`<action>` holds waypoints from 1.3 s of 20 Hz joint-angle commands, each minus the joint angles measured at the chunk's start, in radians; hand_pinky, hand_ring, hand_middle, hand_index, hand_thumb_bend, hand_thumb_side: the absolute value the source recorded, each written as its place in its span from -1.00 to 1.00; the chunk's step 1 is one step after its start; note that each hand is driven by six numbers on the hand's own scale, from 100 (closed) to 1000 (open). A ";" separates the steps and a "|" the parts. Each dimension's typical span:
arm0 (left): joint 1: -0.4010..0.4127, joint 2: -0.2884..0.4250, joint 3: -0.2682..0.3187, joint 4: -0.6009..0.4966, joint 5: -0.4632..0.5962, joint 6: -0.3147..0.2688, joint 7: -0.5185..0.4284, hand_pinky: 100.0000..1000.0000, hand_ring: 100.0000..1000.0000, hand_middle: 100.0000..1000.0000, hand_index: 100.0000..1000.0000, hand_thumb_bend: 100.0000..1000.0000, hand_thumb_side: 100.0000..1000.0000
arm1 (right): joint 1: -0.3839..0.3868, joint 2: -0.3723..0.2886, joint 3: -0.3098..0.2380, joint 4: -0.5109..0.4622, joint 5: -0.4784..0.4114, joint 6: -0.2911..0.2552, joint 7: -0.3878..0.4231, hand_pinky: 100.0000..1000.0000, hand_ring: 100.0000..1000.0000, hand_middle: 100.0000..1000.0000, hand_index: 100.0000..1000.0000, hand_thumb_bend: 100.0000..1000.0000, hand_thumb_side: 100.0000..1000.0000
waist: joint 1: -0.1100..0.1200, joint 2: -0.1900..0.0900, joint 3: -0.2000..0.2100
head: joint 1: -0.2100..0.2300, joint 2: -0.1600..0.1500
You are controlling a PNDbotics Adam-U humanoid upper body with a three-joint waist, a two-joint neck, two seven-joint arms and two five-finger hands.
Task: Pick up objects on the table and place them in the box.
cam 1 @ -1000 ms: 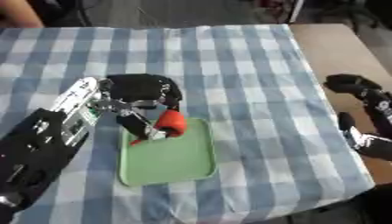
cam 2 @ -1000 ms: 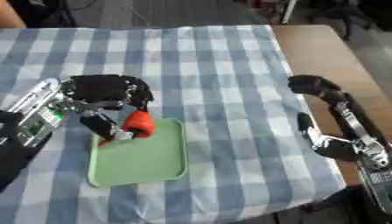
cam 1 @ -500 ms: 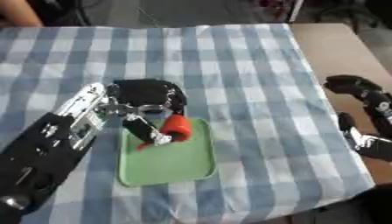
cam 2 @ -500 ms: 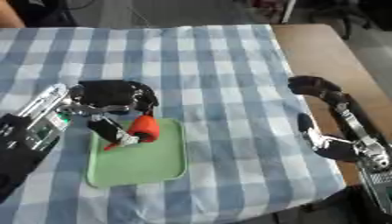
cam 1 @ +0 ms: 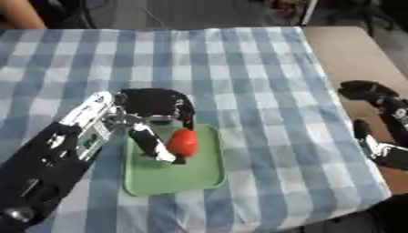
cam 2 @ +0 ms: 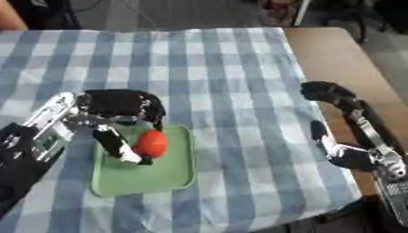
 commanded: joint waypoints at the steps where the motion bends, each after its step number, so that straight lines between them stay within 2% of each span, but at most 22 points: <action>1: -0.015 0.011 0.000 -0.024 -0.050 -0.186 -0.156 0.82 0.62 0.53 0.80 1.00 0.77 | -0.013 -0.019 -0.006 -0.012 -0.004 -0.205 0.208 0.63 0.64 0.69 0.66 -1.00 -0.21 | 0.000 -0.011 -0.002 | 0.009 -0.011; 5: -0.014 0.015 -0.002 -0.035 -0.118 -0.186 -0.088 0.84 0.66 0.62 0.88 1.00 0.86 | -0.013 -0.019 -0.006 -0.012 -0.005 -0.205 0.209 0.63 0.64 0.69 0.66 -1.00 -0.21 | -0.001 -0.011 -0.001 | 0.011 -0.010; 12: -0.011 0.013 -0.014 -0.018 -0.210 -0.186 0.009 0.84 0.67 0.62 0.89 1.00 0.84 | -0.014 -0.019 -0.005 -0.013 -0.007 -0.205 0.211 0.64 0.64 0.69 0.66 -1.00 -0.21 | 0.000 -0.012 -0.001 | 0.013 -0.011; 20: -0.008 0.012 -0.020 -0.003 -0.263 -0.186 0.089 0.83 0.66 0.64 0.88 1.00 0.84 | -0.014 -0.019 -0.006 -0.012 -0.007 -0.205 0.211 0.64 0.64 0.69 0.66 -1.00 -0.21 | 0.000 -0.012 0.000 | 0.012 -0.013; 21: -0.006 0.011 -0.018 0.000 -0.259 -0.186 0.103 0.82 0.66 0.68 0.89 0.93 0.90 | -0.013 -0.019 -0.006 -0.012 -0.007 -0.205 0.211 0.64 0.64 0.69 0.66 -1.00 -0.21 | 0.000 -0.012 0.000 | 0.012 -0.014; 22: -0.005 0.010 -0.015 0.004 -0.250 -0.186 0.118 0.82 0.66 0.66 0.89 1.00 0.86 | -0.013 -0.019 -0.006 -0.012 -0.007 -0.205 0.211 0.64 0.64 0.69 0.66 -1.00 -0.21 | 0.000 -0.012 0.000 | 0.012 -0.014; 23: 0.002 0.006 -0.004 0.016 -0.228 -0.186 0.137 0.70 0.64 0.75 0.84 0.26 1.00 | -0.013 -0.019 -0.007 -0.012 -0.006 -0.205 0.211 0.64 0.64 0.69 0.66 -1.00 -0.21 | -0.001 -0.012 0.001 | 0.011 -0.015; 24: 0.011 -0.002 0.028 0.053 -0.164 -0.186 0.176 0.66 0.64 0.77 0.82 0.28 0.95 | -0.012 -0.018 -0.008 -0.012 -0.006 -0.205 0.210 0.64 0.64 0.69 0.66 -1.00 -0.21 | -0.002 -0.012 0.003 | 0.009 -0.015; 26: 0.016 -0.015 0.083 0.119 -0.016 -0.185 0.242 0.65 0.66 0.80 0.74 0.13 0.83 | -0.011 -0.017 -0.010 -0.011 -0.005 -0.205 0.209 0.64 0.64 0.69 0.66 -1.00 -0.21 | -0.004 -0.011 0.005 | 0.006 -0.015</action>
